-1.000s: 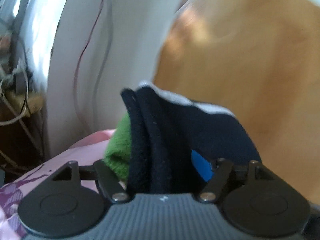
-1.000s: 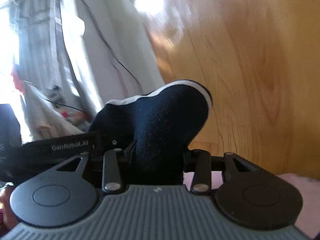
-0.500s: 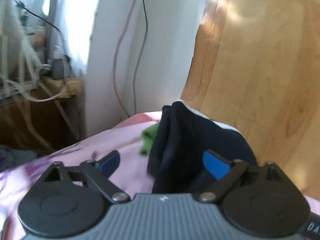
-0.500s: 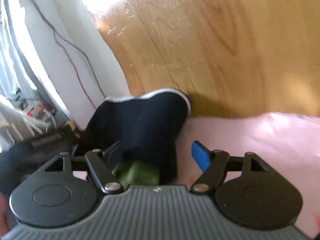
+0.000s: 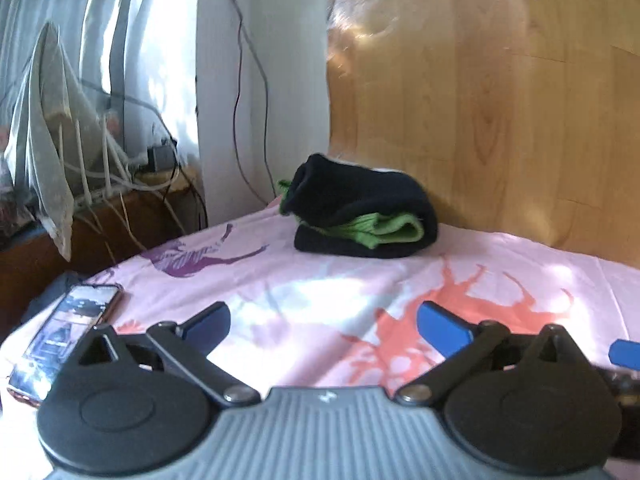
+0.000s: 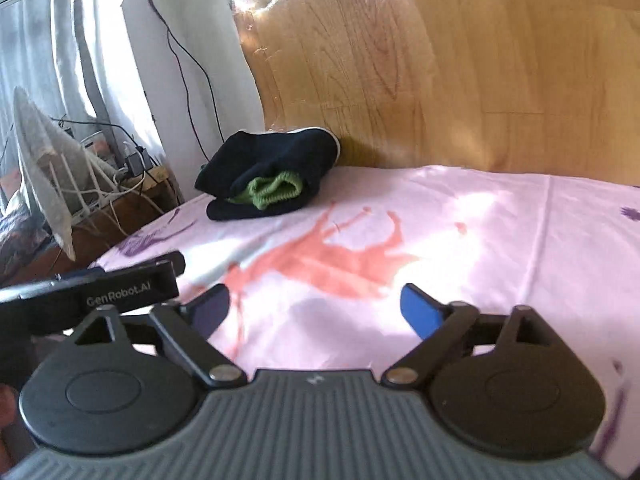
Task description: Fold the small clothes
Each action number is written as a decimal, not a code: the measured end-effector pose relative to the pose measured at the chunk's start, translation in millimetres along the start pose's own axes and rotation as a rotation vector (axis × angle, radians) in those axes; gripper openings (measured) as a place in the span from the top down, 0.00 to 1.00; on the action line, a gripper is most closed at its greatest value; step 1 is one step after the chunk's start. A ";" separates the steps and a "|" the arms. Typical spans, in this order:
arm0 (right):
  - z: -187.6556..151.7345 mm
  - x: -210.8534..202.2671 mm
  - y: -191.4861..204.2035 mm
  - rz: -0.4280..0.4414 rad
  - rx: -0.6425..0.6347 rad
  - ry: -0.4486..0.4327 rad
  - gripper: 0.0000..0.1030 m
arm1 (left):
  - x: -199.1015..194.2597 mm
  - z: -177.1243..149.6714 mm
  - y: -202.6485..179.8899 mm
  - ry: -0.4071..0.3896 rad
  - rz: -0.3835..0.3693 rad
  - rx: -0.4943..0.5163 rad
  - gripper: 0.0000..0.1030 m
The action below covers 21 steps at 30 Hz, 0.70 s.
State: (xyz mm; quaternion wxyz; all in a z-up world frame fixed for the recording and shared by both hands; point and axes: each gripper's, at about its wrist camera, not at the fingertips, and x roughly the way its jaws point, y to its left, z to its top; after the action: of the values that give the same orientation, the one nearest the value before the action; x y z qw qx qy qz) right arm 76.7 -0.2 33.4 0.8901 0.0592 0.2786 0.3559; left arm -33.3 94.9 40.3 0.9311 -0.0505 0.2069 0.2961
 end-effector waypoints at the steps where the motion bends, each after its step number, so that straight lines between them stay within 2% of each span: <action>1: -3.6 -1.0 -0.2 -0.014 0.003 0.002 0.06 | -0.8 -1.0 -3.2 0.003 0.002 0.008 0.00; 4: -4.7 -7.6 -5.0 -0.077 0.061 -0.007 0.06 | 7.6 -0.5 -4.8 0.039 0.021 0.013 0.00; 9: -7.6 -5.5 -14.0 -0.101 0.131 0.004 0.06 | 14.2 -1.5 5.8 0.074 0.041 -0.059 0.00; 14: -11.9 -8.9 -9.3 -0.076 0.099 -0.002 0.06 | 11.9 -3.3 8.9 0.058 0.057 -0.075 0.00; 16: -12.6 -9.2 -8.1 -0.069 0.090 0.000 0.00 | 13.0 -3.1 7.2 0.067 0.056 -0.063 0.00; 21: -13.1 -7.7 -13.7 -0.053 0.126 0.017 0.00 | 12.2 -4.2 6.1 0.064 0.041 -0.055 0.00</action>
State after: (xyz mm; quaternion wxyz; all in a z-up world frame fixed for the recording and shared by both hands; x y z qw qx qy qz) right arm 73.3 -16.7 21.7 0.8912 0.1045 0.3095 0.3147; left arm -29.2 105.4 31.6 0.9160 -0.0811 0.2293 0.3190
